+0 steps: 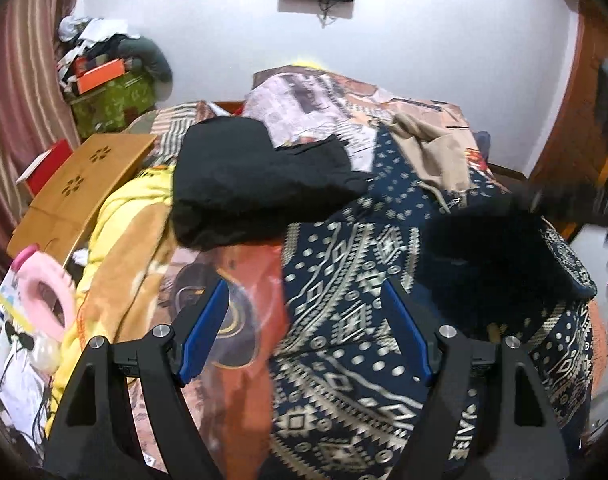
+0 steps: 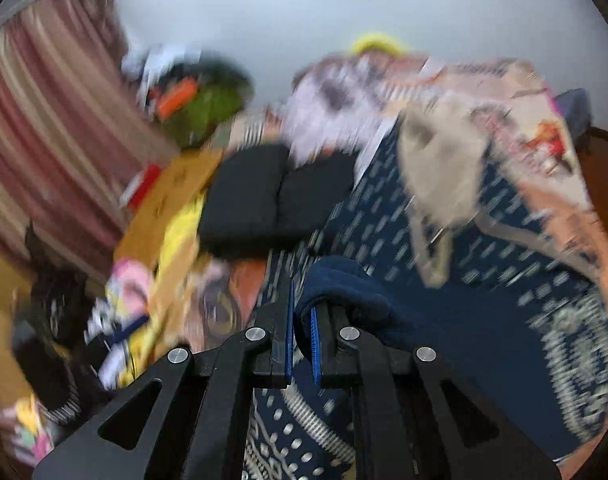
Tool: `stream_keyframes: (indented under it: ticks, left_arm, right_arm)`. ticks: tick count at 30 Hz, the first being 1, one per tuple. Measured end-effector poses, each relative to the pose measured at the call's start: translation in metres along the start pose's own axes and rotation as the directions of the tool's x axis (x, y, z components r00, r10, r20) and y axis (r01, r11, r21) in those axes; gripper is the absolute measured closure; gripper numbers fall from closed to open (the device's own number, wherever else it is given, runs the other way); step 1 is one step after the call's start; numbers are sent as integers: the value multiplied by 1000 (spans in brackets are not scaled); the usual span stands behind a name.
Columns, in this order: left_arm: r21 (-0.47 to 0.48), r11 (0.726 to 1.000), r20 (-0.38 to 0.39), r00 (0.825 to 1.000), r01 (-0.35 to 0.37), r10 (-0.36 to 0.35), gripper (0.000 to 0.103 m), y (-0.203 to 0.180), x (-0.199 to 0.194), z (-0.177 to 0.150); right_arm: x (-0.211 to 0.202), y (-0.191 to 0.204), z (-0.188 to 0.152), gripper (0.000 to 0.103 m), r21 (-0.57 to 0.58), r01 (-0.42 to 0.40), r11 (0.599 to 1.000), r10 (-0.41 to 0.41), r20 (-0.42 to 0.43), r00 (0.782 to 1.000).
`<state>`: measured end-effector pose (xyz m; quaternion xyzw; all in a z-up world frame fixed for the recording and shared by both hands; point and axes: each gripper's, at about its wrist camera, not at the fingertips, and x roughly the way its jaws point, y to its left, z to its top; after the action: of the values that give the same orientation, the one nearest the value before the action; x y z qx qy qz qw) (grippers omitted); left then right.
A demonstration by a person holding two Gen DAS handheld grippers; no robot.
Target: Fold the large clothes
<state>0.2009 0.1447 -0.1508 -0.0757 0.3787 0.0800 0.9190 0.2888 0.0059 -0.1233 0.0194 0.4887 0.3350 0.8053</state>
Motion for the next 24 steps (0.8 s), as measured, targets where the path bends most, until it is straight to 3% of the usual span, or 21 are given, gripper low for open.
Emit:
stream_keyframes:
  ticks: [2, 6, 10, 14, 17, 21, 24]
  left_arm:
    - [-19, 1000, -13, 1000, -7, 6, 26, 9, 1, -4]
    - [-44, 999, -40, 999, -15, 13, 26, 18, 5, -12]
    - [-50, 999, -64, 998, -13, 10, 26, 18, 11, -17]
    - [-37, 999, -85, 996, -1, -2, 26, 8, 16, -19]
    - [-17, 1000, -91, 996, 7, -9, 26, -2, 19, -18]
    - [13, 1000, -95, 995, 25, -23, 26, -18, 21, -17]
    - [43, 998, -104, 994, 44, -39, 26, -32, 25, -16]
  right_arm:
    - [30, 5, -17, 97, -24, 11, 1000, -13, -98, 995]
    - [61, 4, -41, 96, -23, 20, 1000, -25, -216, 976]
    - [70, -4, -53, 96, 14, 44, 999, -39, -260, 965]
    - [62, 0, -57, 90, -7, 38, 999, -39, -329, 943]
    - [46, 8, -57, 86, -56, 38, 998, -54, -330, 942]
    - [11, 6, -59, 81, -124, 75, 989, -105, -255, 961]
    - [-18, -4, -60, 64, -147, 113, 983, -137, -168, 976]
